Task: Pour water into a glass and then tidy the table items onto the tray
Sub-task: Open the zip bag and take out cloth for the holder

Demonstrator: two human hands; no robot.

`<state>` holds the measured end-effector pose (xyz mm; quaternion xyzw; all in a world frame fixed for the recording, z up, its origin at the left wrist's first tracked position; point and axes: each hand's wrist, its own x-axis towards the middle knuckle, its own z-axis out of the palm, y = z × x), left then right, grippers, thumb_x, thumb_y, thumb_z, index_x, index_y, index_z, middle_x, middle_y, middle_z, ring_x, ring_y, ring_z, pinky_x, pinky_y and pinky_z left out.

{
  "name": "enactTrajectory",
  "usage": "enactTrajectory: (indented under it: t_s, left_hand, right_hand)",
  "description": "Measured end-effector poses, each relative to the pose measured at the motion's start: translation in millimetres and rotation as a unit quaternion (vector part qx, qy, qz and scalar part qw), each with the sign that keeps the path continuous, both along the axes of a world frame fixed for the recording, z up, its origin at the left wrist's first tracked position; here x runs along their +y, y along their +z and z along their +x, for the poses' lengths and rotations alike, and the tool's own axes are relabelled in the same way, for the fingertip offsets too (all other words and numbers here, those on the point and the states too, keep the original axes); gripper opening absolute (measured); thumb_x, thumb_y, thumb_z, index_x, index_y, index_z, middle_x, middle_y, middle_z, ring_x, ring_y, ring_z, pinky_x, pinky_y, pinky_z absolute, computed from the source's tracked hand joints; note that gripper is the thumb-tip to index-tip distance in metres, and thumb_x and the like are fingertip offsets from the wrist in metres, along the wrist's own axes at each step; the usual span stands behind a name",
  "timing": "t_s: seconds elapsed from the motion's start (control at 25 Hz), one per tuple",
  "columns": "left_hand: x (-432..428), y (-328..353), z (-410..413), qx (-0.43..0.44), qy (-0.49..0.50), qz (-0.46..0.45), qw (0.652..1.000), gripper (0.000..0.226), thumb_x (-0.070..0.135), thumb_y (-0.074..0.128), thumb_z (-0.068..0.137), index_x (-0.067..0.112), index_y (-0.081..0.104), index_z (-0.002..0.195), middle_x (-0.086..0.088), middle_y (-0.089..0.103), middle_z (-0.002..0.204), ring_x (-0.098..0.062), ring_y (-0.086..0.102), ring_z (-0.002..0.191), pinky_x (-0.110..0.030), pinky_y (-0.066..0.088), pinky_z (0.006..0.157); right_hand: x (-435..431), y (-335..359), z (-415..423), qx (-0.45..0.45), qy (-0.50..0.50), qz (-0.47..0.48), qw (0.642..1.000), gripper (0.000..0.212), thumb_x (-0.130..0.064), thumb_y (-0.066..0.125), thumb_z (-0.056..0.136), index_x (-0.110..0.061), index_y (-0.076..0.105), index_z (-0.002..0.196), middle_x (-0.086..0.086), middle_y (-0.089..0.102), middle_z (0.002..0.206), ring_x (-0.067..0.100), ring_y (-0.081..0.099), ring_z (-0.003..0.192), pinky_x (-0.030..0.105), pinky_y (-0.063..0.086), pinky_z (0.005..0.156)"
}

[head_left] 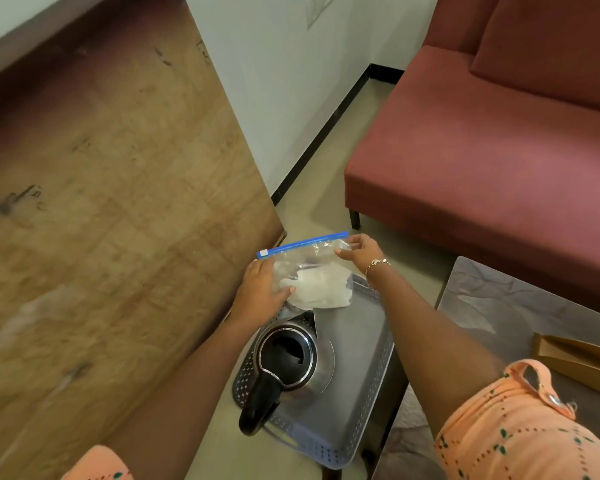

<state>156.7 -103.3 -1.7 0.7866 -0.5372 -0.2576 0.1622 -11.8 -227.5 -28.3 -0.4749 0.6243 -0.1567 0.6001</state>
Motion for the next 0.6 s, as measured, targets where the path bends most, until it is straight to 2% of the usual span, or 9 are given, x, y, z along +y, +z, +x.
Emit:
enactTrajectory:
  t_s: [0.04,0.08,0.16,0.24,0.28,0.36,0.48,0.56,0.6]
  left_hand:
    - [2,1,0,-0.005,0.021,0.0,1.0,0.06,0.025,0.064,0.083,0.007,0.039,0.135,-0.014,0.042,0.14,-0.029,0.031,0.135,-0.038,0.03,0.11]
    - [5,2,0,-0.012,0.042,0.003,0.999,0.058,0.024,0.062,0.085,0.005,0.038,0.135,-0.015,0.042,0.141,-0.03,0.028,0.137,-0.038,0.028,0.11]
    - [12,5,-1,-0.017,0.077,-0.006,0.997,0.055,0.023,0.058,0.089,0.005,0.037,0.136,-0.015,0.041,0.141,-0.03,0.031,0.135,-0.041,0.032,0.11]
    - [20,11,-3,-0.013,0.106,-0.03,0.994,0.052,0.02,0.056,0.09,0.005,0.038,0.136,-0.015,0.043,0.139,-0.028,0.04,0.129,-0.04,0.038,0.105]
    - [24,15,-5,-0.011,0.122,-0.046,0.991,0.051,0.018,0.055,0.09,0.006,0.038,0.136,-0.014,0.044,0.138,-0.027,0.043,0.126,-0.037,0.039,0.102]
    - [30,24,-13,0.001,0.149,-0.079,0.986,0.051,0.016,0.058,0.088,0.006,0.039,0.135,-0.013,0.044,0.137,-0.025,0.045,0.123,-0.032,0.038,0.098]
    - [38,42,-30,0.044,0.182,-0.122,0.975,0.061,0.019,0.067,0.082,0.007,0.039,0.135,-0.011,0.045,0.136,-0.024,0.043,0.125,-0.03,0.036,0.099]
    - [43,57,-44,0.071,0.205,-0.156,0.964,0.061,0.016,0.069,0.08,0.007,0.041,0.133,-0.01,0.048,0.135,-0.023,0.043,0.126,-0.027,0.034,0.099]
    - [45,64,-53,0.087,0.213,-0.176,0.957,0.059,0.013,0.069,0.08,0.007,0.043,0.132,-0.01,0.05,0.134,-0.023,0.044,0.126,-0.026,0.033,0.099]
  right_hand:
    - [2,3,2,0.012,0.002,-0.016,1.0,0.011,-0.01,0.066,0.082,-0.009,0.055,0.085,0.003,0.051,0.074,0.018,0.048,0.072,0.025,0.039,0.068]
    - [4,4,4,0.018,0.006,-0.03,0.999,0.021,-0.008,0.063,0.083,-0.012,0.049,0.068,0.0,0.044,0.063,0.015,0.041,0.061,0.024,0.035,0.058]
    - [12,8,7,0.009,0.021,-0.057,0.998,0.036,-0.007,0.06,0.085,-0.017,0.04,0.057,0.005,0.044,0.058,0.013,0.033,0.055,0.023,0.028,0.05]
    - [22,17,8,-0.018,0.041,-0.075,0.996,0.032,-0.009,0.058,0.086,-0.019,0.043,0.059,0.027,0.061,0.076,0.015,0.037,0.06,0.024,0.03,0.053]
    - [26,25,6,-0.029,0.056,-0.088,0.994,0.029,-0.01,0.057,0.087,-0.02,0.046,0.062,0.032,0.063,0.091,0.015,0.038,0.062,0.025,0.031,0.055]
    - [36,42,-1,-0.043,0.079,-0.118,0.989,0.024,-0.013,0.057,0.087,-0.022,0.05,0.067,0.034,0.062,0.102,0.016,0.04,0.065,0.026,0.032,0.058]
    - [49,77,-21,-0.084,0.078,-0.169,0.979,0.019,-0.012,0.057,0.087,-0.02,0.052,0.071,0.033,0.063,0.091,0.013,0.036,0.059,0.024,0.03,0.057]
    - [59,103,-45,-0.116,0.067,-0.204,0.97,0.019,-0.012,0.057,0.088,-0.02,0.052,0.071,0.019,0.054,0.069,0.015,0.035,0.061,0.026,0.03,0.06]
    - [63,114,-59,-0.127,0.06,-0.223,0.965,0.017,-0.012,0.056,0.088,-0.019,0.053,0.072,0.013,0.049,0.067,0.018,0.036,0.063,0.028,0.032,0.061]
